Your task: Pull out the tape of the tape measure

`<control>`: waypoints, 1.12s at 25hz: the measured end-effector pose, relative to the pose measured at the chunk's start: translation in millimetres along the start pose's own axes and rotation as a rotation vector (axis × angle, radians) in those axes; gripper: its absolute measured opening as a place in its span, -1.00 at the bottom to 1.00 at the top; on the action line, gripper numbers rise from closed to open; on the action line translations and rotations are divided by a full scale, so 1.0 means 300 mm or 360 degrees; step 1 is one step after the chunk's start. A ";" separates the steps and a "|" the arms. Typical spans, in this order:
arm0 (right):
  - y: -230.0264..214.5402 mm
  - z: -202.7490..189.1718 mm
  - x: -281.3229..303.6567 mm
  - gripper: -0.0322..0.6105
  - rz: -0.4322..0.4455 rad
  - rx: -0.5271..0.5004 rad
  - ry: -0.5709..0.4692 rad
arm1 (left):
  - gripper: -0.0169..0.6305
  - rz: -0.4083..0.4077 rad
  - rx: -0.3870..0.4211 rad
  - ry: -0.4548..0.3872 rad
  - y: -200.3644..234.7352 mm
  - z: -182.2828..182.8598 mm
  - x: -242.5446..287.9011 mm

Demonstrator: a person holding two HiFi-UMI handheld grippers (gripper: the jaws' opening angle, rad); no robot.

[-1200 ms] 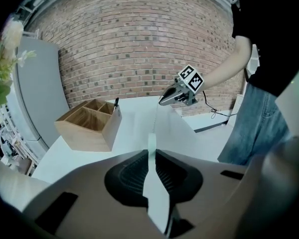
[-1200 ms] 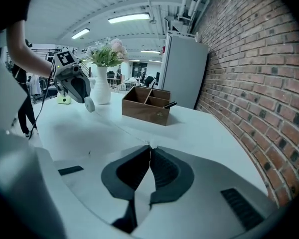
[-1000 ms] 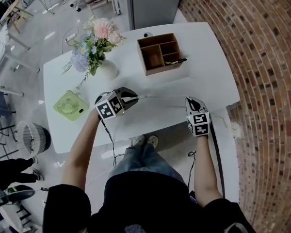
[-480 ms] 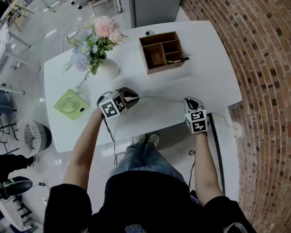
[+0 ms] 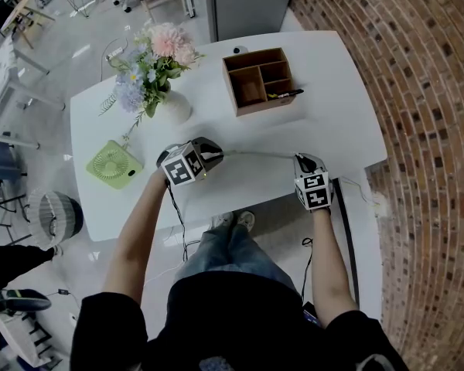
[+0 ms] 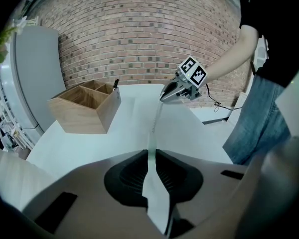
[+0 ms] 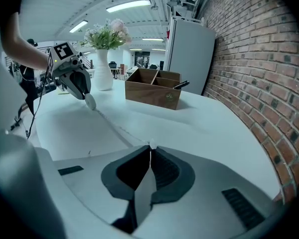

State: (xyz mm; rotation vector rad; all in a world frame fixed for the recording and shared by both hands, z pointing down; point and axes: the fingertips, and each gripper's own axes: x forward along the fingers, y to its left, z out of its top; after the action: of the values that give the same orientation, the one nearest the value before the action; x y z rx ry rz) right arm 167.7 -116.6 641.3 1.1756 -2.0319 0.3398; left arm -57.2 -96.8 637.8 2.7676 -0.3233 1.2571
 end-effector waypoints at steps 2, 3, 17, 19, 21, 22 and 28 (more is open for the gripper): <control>0.000 0.000 -0.001 -0.87 0.0001 0.0005 -0.0001 | -0.76 0.0016 0.0006 0.0026 0.003 -0.002 -0.003; -0.001 0.000 -0.001 -0.87 0.0000 0.0009 -0.0001 | -0.76 0.0021 0.0010 0.0030 0.004 0.001 -0.004; -0.025 0.006 -0.028 -0.46 -0.0001 0.0147 -0.0046 | -0.43 0.0050 -0.0094 -0.0075 0.013 0.045 -0.015; -0.031 0.009 -0.037 -0.37 0.0008 0.0198 -0.0067 | -0.39 0.0060 -0.0110 -0.0102 0.014 0.057 -0.023; -0.034 0.009 -0.045 -0.33 0.0014 0.0231 -0.0081 | -0.38 0.0076 -0.0123 -0.0124 0.018 0.067 -0.029; -0.035 0.011 -0.050 -0.31 0.0014 0.0246 -0.0090 | -0.38 0.0085 -0.0127 -0.0135 0.021 0.072 -0.032; -0.066 0.075 -0.120 -0.30 -0.0018 0.0397 -0.0243 | -0.38 0.0209 -0.0220 -0.0314 0.058 0.159 -0.111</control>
State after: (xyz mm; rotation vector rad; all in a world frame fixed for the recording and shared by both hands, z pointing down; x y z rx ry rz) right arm 184.0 -117.2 597.3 1.4007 -2.1595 0.5242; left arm -47.5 -116.4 581.1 2.7932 -0.5914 0.9451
